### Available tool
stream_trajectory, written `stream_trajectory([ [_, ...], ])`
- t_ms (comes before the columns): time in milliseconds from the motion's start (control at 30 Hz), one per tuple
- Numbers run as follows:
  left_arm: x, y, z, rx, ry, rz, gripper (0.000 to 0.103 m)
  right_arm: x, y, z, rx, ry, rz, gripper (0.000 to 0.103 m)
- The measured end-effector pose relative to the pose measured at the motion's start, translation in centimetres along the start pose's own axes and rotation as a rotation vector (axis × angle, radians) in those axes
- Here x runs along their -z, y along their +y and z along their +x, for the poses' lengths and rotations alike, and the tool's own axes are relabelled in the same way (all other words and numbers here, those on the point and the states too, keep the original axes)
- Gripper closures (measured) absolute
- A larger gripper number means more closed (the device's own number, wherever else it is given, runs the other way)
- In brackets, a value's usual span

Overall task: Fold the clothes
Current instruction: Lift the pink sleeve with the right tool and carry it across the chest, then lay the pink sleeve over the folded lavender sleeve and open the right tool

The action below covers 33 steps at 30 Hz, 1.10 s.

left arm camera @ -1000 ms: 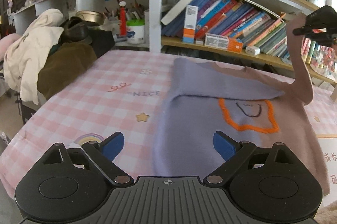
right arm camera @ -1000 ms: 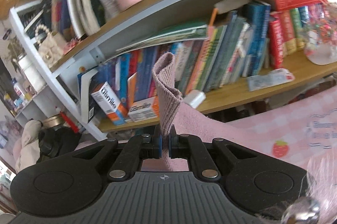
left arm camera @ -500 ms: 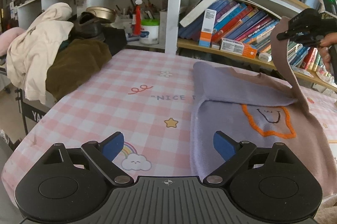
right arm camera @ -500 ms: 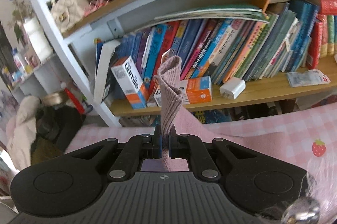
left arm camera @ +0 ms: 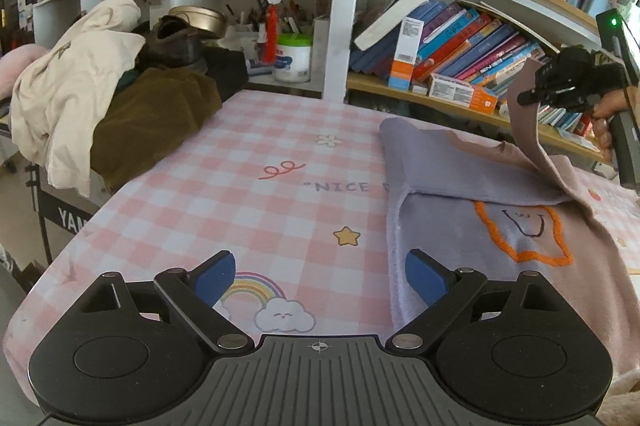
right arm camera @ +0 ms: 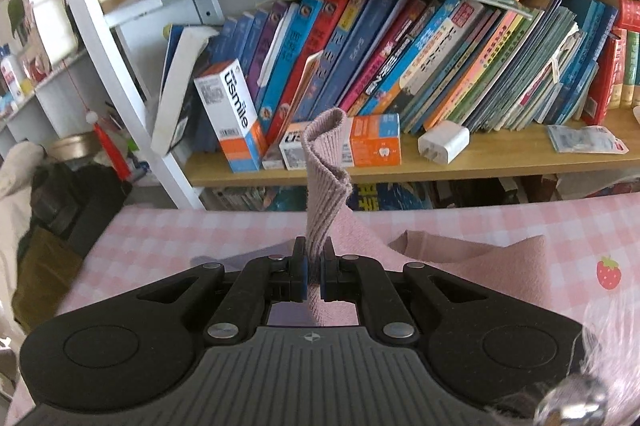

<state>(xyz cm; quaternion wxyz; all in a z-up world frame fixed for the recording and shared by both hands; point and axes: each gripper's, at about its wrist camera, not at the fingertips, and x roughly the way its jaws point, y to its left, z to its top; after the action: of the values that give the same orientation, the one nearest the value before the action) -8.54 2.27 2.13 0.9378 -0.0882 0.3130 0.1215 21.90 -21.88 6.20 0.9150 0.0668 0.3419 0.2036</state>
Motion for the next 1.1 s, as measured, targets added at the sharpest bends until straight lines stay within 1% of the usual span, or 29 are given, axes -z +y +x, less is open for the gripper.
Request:
stream_trajectory([
  [200,0.1,0.8,-0.1,-0.016,0.006,-0.014,0.009,1.1,1.2,1.4,0.009,0.030,-0.017,0.098],
  [467,0.2,1.5,-0.3,-0.030,0.011,-0.028,0.009,2.4,3.5,2.2,-0.037,0.067,-0.048,0.098],
  [700,0.4,2.2,-0.2,-0.040,0.025,-0.051,0.009,4.2,4.2,3.4,-0.026,0.140,-0.051,0.097],
  [767,0.4,2.3,-0.3,-0.042,0.025,-0.054,0.009,4.7,4.3,3.8,-0.023,0.168,-0.052,0.091],
  [800,0.4,2.3,-0.3,-0.042,0.024,-0.054,0.009,4.9,4.4,3.9,-0.030,0.178,-0.051,0.077],
  [833,0.4,2.3,-0.3,-0.043,0.023,-0.054,0.009,5.1,4.5,3.8,-0.040,0.181,-0.052,0.067],
  [867,0.4,2.3,-0.4,-0.043,0.022,-0.054,0.009,5.3,4.7,3.7,-0.050,0.185,-0.053,0.055],
  [1100,0.3,2.0,-0.5,-0.028,0.008,-0.056,0.009,6.4,4.8,2.1,-0.102,0.206,-0.056,0.054],
])
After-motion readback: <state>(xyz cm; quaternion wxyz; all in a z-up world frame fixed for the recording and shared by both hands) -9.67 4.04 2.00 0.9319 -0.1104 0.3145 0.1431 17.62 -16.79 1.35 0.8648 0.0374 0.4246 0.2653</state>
